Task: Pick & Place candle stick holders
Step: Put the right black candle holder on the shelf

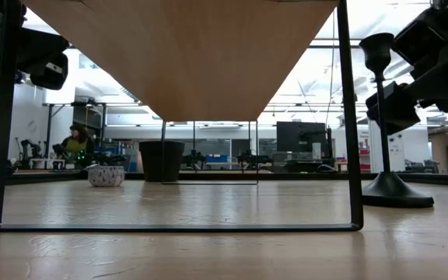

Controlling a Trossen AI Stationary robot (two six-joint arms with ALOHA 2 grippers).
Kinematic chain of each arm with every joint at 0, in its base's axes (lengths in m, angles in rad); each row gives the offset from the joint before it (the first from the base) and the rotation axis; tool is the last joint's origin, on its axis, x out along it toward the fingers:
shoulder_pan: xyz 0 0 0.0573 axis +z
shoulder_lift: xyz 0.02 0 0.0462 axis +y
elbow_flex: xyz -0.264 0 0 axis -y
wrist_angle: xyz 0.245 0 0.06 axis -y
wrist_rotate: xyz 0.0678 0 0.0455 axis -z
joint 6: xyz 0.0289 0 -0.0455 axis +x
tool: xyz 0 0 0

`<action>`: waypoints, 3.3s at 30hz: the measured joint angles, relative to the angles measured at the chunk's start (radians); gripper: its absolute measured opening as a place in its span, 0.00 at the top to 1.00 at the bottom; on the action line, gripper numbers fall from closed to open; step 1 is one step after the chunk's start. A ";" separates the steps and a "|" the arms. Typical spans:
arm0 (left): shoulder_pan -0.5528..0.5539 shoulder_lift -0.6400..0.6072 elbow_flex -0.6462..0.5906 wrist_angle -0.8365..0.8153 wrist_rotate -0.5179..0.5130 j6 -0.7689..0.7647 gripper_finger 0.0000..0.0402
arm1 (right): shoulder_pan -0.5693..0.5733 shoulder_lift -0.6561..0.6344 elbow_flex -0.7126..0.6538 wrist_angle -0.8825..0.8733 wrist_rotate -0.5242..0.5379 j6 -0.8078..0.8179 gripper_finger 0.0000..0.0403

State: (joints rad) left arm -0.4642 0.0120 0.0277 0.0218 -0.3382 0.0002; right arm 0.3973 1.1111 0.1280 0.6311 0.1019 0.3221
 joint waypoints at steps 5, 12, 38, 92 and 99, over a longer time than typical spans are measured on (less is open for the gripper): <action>0.000 0.000 0.000 0.000 0.000 0.000 0.97 | 0.000 0.054 0.002 0.067 0.033 -0.016 0.44; 0.000 0.000 0.000 0.000 0.000 0.000 0.97 | 0.000 0.096 0.002 0.161 0.033 -0.051 0.47; 0.000 0.001 0.000 0.000 0.000 0.000 0.97 | 0.000 0.101 0.001 0.189 0.029 -0.053 0.80; 0.000 0.001 0.000 0.000 0.000 0.000 0.97 | -0.157 -0.233 0.038 -0.180 0.159 -0.162 0.96; 0.000 0.001 0.000 0.000 0.000 0.000 0.97 | -0.271 -0.267 0.042 -0.209 0.099 -0.227 0.96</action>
State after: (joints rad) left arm -0.4641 0.0132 0.0277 0.0219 -0.3380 0.0000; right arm 0.1259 0.8440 0.1699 0.4221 0.2008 0.0950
